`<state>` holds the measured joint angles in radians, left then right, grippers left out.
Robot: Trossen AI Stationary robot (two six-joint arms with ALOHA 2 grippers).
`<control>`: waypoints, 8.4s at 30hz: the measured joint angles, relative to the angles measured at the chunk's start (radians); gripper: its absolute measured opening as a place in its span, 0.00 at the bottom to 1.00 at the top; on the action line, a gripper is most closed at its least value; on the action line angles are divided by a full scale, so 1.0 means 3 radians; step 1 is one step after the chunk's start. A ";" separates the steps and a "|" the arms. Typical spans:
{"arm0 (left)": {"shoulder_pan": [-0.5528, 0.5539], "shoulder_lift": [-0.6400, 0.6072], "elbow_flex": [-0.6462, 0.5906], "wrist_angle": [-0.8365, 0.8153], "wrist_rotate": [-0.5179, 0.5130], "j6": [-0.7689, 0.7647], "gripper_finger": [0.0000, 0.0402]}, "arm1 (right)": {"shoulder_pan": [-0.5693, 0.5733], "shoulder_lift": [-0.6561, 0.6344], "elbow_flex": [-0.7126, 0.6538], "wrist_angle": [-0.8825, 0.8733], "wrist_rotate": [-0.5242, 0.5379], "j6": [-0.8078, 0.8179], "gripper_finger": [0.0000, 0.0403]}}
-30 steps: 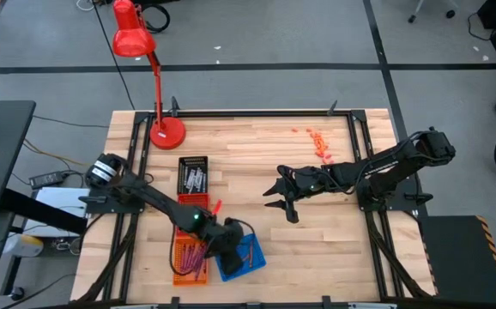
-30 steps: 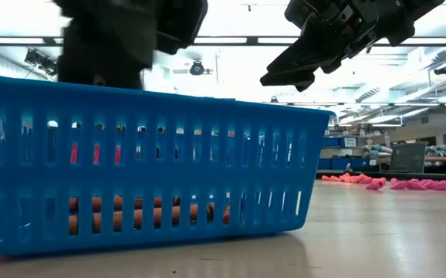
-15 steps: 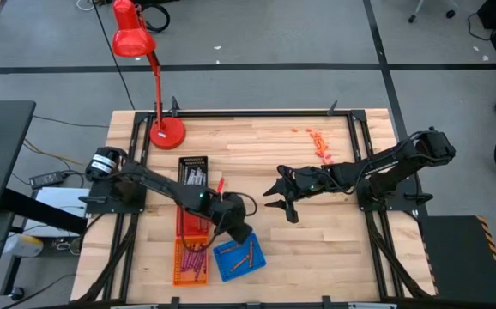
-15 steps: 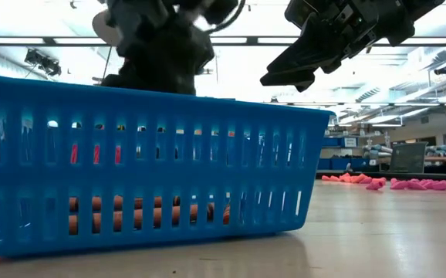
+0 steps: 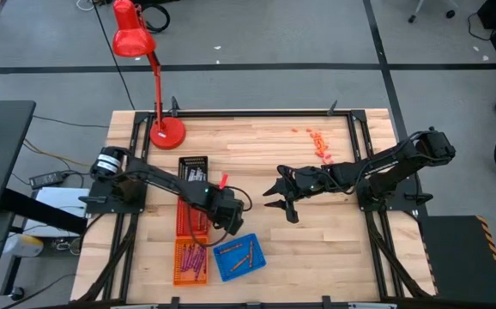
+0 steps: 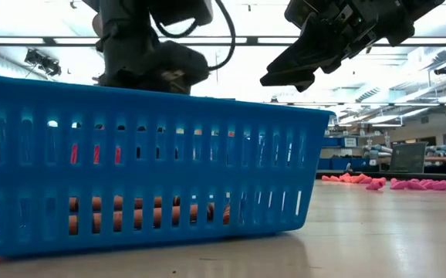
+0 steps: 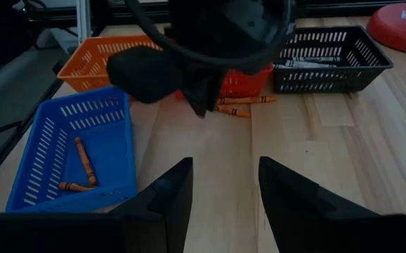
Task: Sort crayons
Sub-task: Put the orange crayon into the blue bin
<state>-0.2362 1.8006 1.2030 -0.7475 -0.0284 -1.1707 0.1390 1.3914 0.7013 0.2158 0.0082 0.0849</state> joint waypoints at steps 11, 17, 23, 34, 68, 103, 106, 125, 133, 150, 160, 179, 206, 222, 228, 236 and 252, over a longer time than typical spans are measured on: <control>0.0036 0.0118 0.0004 -0.0162 0.0023 -0.0137 0.31 | 0.0000 0.0000 0.0000 0.0050 0.0004 -0.0004 0.41; 0.0033 0.0191 0.0003 -0.0245 0.0023 -0.0137 0.31 | 0.0000 0.0000 0.0000 0.0040 0.0003 -0.0004 0.41; 0.0026 0.0198 0.0004 -0.0287 0.0023 -0.0145 0.31 | 0.0000 0.0000 0.0000 0.0047 0.0004 -0.0004 0.41; 0.0035 0.0185 0.0132 -0.0551 -0.0032 -0.0136 0.31 | -0.0015 0.0000 0.0000 0.0048 0.0003 -0.0004 0.41; 0.0048 0.0221 -0.0171 -0.0125 -0.0078 0.0300 0.29 | -0.0061 0.0000 0.0000 0.0102 -0.0004 0.0040 0.41; -0.0032 -0.0045 -0.0163 -0.0068 -0.0206 0.0090 0.05 | -0.0061 0.0000 0.0000 0.0052 -0.0005 -0.0132 0.41; -0.0032 -0.0126 -0.0164 -0.0069 -0.0210 0.0090 0.02 | -0.0079 0.0000 0.0000 0.0048 -0.0005 -0.0145 0.41; 0.0296 -0.0191 -0.0162 -0.0086 -0.0263 0.0666 0.23 | -0.0195 0.0000 0.0000 0.0088 -0.0221 0.0044 0.41; 0.0621 -0.0096 -0.0164 -0.0021 -0.0086 0.1293 0.34 | -0.0189 0.0000 0.0000 0.0122 -0.0367 0.0323 0.41; 0.0735 -0.0096 -0.0164 -0.0016 0.0263 0.2318 0.32 | -0.0141 0.0000 0.0000 -0.0185 -0.0600 0.0455 0.36; 0.0759 -0.0096 -0.0443 0.0249 0.0263 0.2389 0.32 | -0.0144 0.0000 0.0000 -0.0177 -0.0580 0.0455 0.36; 0.0660 -0.0116 -0.0699 0.0504 0.0202 0.2205 0.17 | -0.0144 0.0000 0.0000 -0.0158 -0.0385 0.0581 0.36; 0.0229 -0.0779 -0.0717 0.1388 0.0358 0.0675 0.07 | -0.0317 -0.0122 0.0001 -0.0517 -0.0467 0.0662 0.36; -0.0784 -0.0344 -0.0710 0.2540 0.0062 0.0022 0.08 | -0.0357 -0.0123 0.0001 -0.0265 -0.0642 0.0501 0.36; -0.0837 -0.0185 -0.0711 0.2388 0.0051 0.0015 0.08 | -0.0357 -0.0123 0.0001 -0.0257 -0.0720 0.0494 0.36; -0.0829 -0.0155 -0.0711 0.2294 -0.0015 0.0097 0.23 | -0.0364 -0.0123 0.0001 -0.0278 -0.0800 0.0513 0.36; -0.0368 -0.0547 -0.0670 0.2268 0.0574 -0.0043 0.28 | -0.0434 -0.0123 0.0001 -0.0231 -0.0783 0.0440 0.36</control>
<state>-0.3467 1.6365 1.0019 -0.0672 0.1439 -1.1835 0.0089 1.3544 0.7017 0.1465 -0.2266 0.2169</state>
